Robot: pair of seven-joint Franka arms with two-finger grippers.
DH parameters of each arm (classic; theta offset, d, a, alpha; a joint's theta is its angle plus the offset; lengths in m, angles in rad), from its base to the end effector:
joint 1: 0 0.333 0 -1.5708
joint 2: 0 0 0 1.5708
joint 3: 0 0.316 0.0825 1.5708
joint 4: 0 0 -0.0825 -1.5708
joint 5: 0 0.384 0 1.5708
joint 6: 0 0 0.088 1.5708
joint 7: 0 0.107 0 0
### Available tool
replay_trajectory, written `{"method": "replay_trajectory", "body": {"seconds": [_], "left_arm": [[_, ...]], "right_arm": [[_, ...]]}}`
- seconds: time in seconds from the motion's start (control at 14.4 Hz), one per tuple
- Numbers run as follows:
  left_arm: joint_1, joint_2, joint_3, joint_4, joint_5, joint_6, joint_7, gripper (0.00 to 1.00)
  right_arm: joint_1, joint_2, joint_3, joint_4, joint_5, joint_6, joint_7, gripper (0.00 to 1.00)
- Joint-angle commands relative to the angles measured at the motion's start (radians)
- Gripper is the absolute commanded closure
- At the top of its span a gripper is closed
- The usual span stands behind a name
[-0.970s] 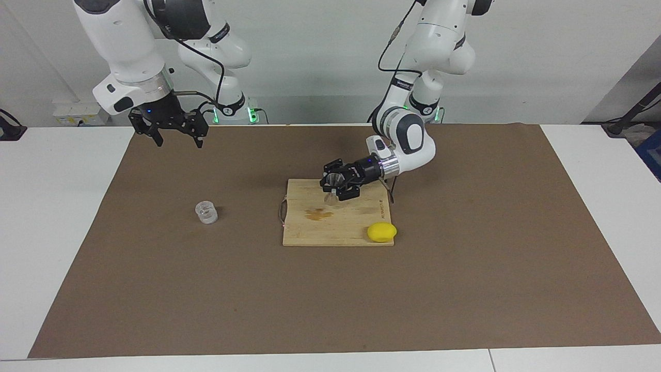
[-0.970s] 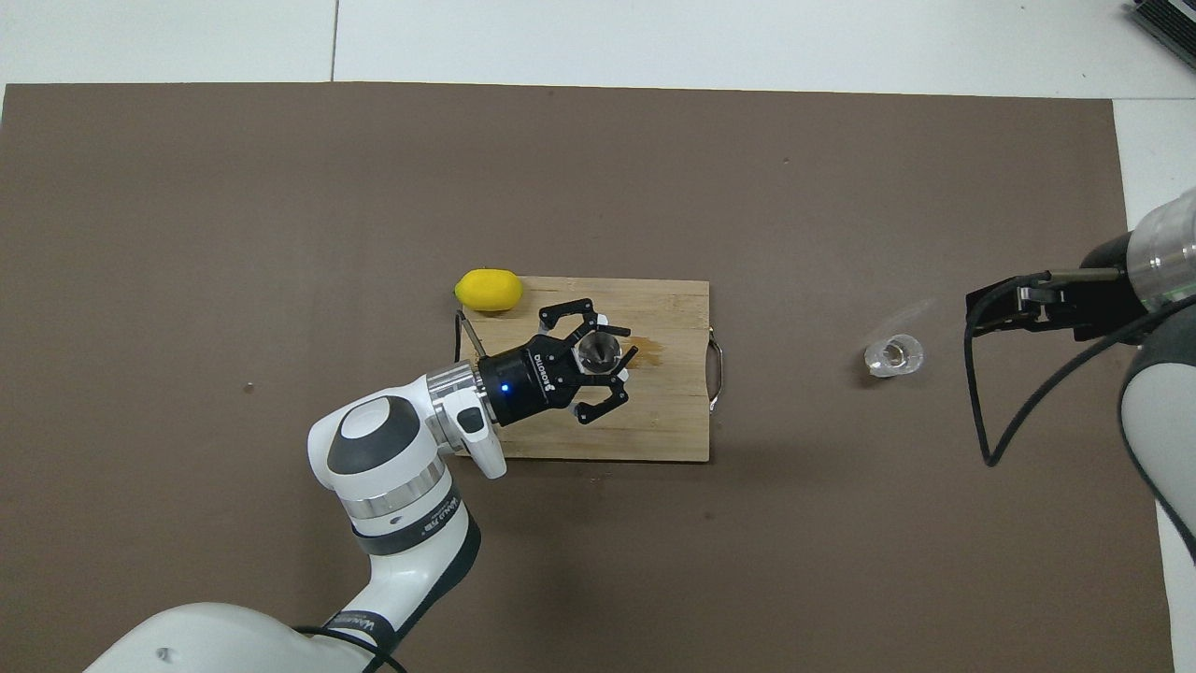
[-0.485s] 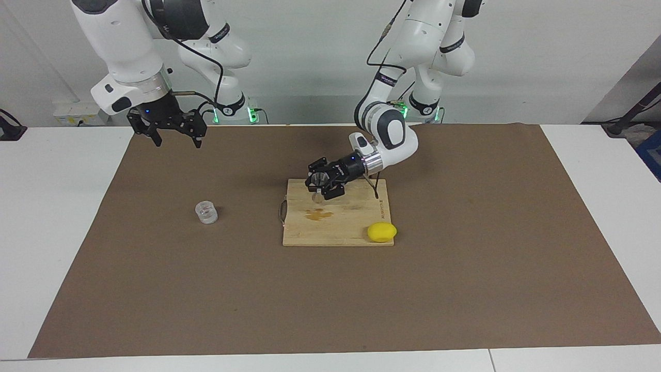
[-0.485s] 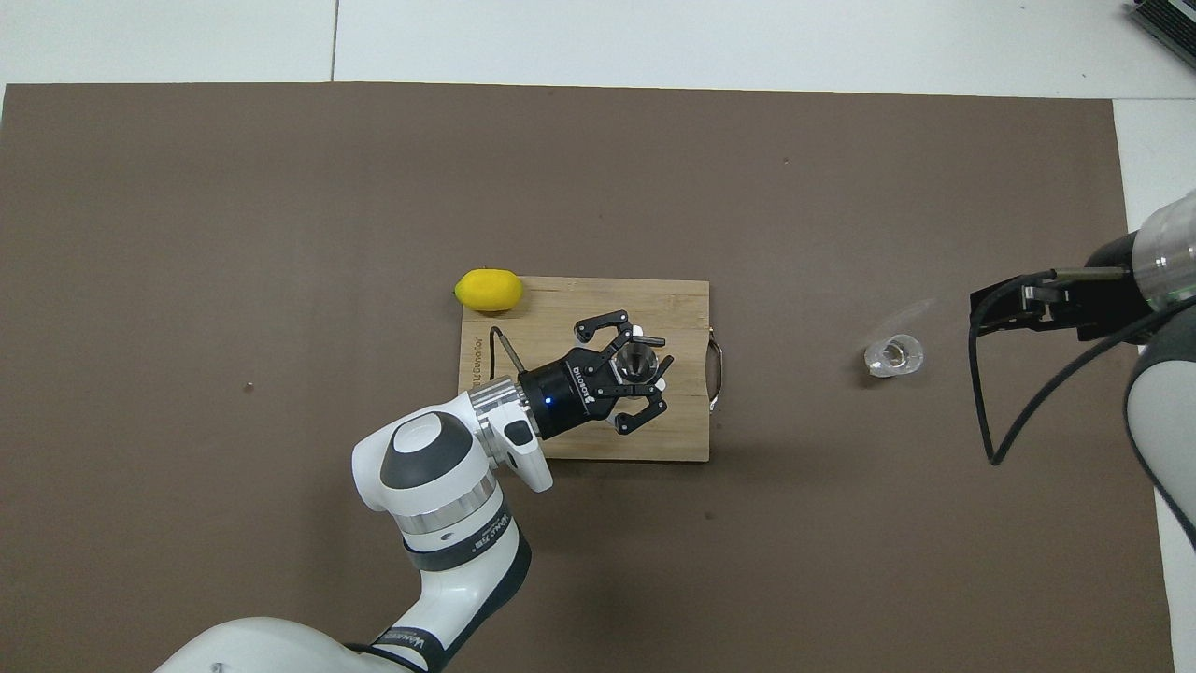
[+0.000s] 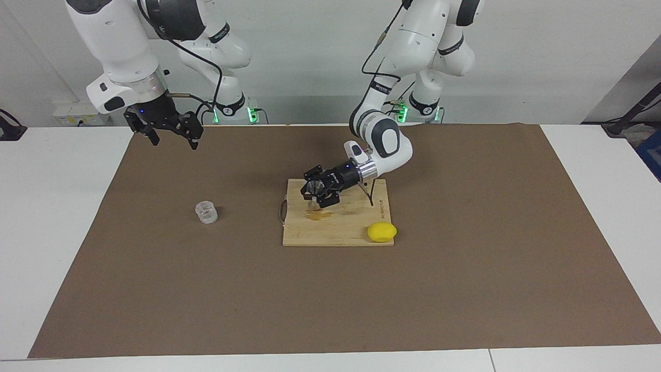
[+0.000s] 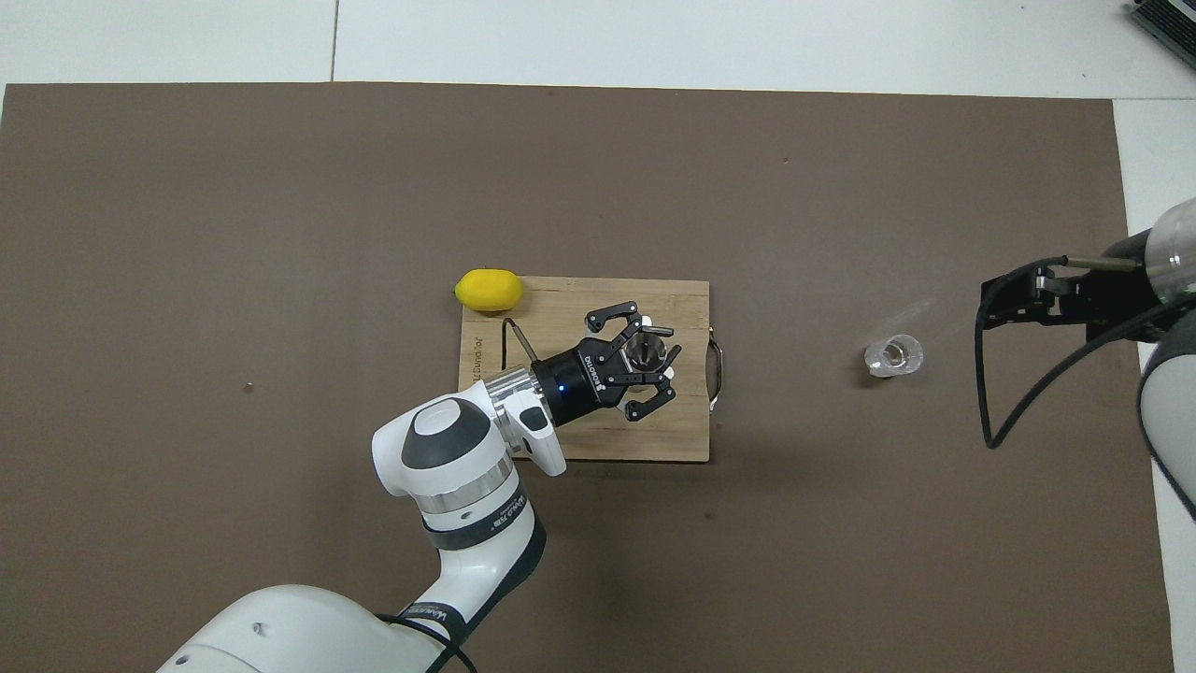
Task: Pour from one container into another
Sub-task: 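Hold the metal cup over the board while the right gripper opens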
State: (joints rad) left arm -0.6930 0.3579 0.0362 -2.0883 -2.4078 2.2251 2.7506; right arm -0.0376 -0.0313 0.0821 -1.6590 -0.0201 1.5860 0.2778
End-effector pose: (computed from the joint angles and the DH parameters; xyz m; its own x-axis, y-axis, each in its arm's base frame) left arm 0.4633 -0.3844 0.2693 -0.0283 -0.1126 0.9932 -0.9395 -0.3362 -0.0649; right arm 0.5437 0.0228 0.6013 0.9724 -0.2310 -0.0340 -0.2299 -0.9726 0.0332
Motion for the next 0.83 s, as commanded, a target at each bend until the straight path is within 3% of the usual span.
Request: {"method": "replay_trajectory", "body": {"seconds": [0.0,0.28,0.55,0.76], "left_arm": [[-0.013,0.009,0.008,0.007,-0.051,-0.013,0.153,1.0],[-0.013,0.009,0.008,-0.001,-0.062,-0.012,0.184,1.0],[-0.014,0.015,0.008,-0.004,-0.08,-0.013,0.219,1.0],[-0.013,0.016,0.008,-0.012,-0.082,-0.012,0.219,1.0]], "right_arm": [[-0.018,-0.007,0.007,-0.022,0.032,0.02,0.168,0.0],[-0.109,0.028,0.004,-0.024,0.205,0.017,0.447,0.0],[-0.143,0.057,0.004,-0.063,0.262,0.077,0.706,0.0],[-0.197,0.118,0.004,-0.094,0.34,0.098,0.742,0.0]]}}
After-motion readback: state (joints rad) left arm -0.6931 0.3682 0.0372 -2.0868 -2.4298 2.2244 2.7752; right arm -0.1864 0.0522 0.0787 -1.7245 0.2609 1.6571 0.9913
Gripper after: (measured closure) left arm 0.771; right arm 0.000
